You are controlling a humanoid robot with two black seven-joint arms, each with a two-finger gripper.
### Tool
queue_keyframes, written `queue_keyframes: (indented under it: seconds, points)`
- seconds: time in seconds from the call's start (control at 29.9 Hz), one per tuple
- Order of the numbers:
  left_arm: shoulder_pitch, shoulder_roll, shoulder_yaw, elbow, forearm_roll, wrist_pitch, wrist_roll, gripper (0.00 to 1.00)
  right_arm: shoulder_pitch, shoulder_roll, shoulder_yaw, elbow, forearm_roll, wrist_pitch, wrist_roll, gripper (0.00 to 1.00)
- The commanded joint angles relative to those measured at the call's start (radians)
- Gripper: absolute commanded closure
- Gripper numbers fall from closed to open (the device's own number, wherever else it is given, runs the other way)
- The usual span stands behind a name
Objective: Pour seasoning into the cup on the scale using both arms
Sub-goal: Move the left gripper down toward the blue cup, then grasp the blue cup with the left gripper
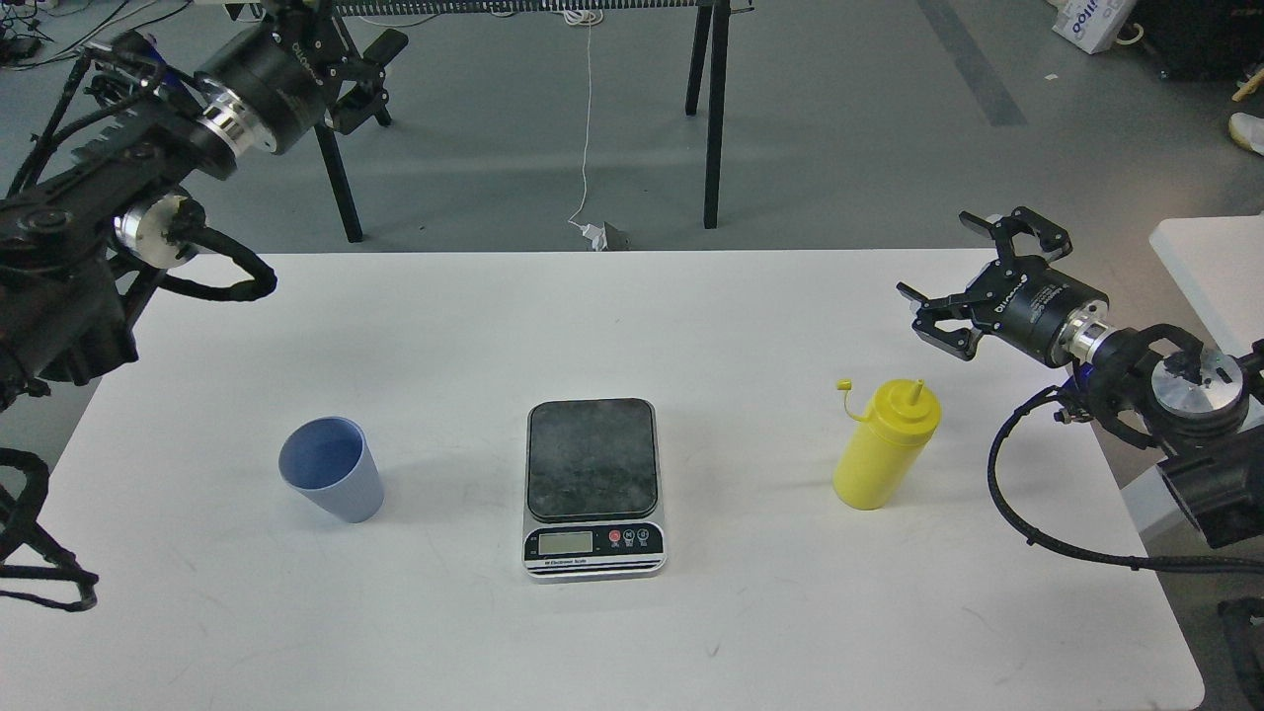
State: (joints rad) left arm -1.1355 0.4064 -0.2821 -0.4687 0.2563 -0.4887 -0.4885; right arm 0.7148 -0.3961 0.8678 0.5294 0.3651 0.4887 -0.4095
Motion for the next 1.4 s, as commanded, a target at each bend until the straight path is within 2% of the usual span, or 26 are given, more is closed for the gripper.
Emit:
queue_keyframes:
  seconds: [0.0,0.33,0.6,0.7,0.8,0.9,0.97,1.07,1.24,1.37]
  points:
    - [0.014,-0.006,0.001,0.005,0.000,0.000,0.000,0.01,0.000,0.006,0.003,-0.002,0.000,0.000,0.000,0.02]
    - [0.013,0.012,0.018,0.042,0.050,0.000,0.000,0.00,-0.003,0.008,0.007,0.001,0.001,0.000,0.000,0.02]
    - [-0.056,0.181,0.026,0.010,0.657,0.000,0.000,0.00,-0.011,0.008,0.010,0.006,0.001,0.000,0.001,0.02]
    - [-0.076,0.270,0.027,-0.112,0.864,0.000,0.000,0.00,-0.012,0.008,0.010,0.006,0.001,0.000,0.001,0.02]
    - [-0.067,0.397,0.030,-0.350,1.048,0.000,0.000,0.01,-0.014,0.008,0.010,0.006,0.001,0.000,0.000,0.02]
    - [-0.064,0.472,0.085,-0.546,1.234,0.000,0.000,0.01,-0.014,0.008,0.011,0.006,0.001,0.000,0.001,0.02]
    - [-0.064,0.505,0.142,-0.617,1.328,0.000,0.000,0.01,-0.012,0.008,0.011,0.006,0.001,0.000,0.001,0.02]
    - [-0.063,0.540,0.213,-0.666,1.402,0.000,0.000,0.01,-0.014,0.008,0.011,0.004,0.001,0.000,0.001,0.02]
    - [-0.040,0.543,0.300,-0.671,1.431,0.000,0.000,0.01,-0.015,0.008,0.011,0.004,0.001,0.000,0.001,0.02]
    - [0.048,0.537,0.305,-0.666,1.498,0.000,0.000,0.01,-0.015,0.008,0.011,0.004,0.001,0.000,0.001,0.02]
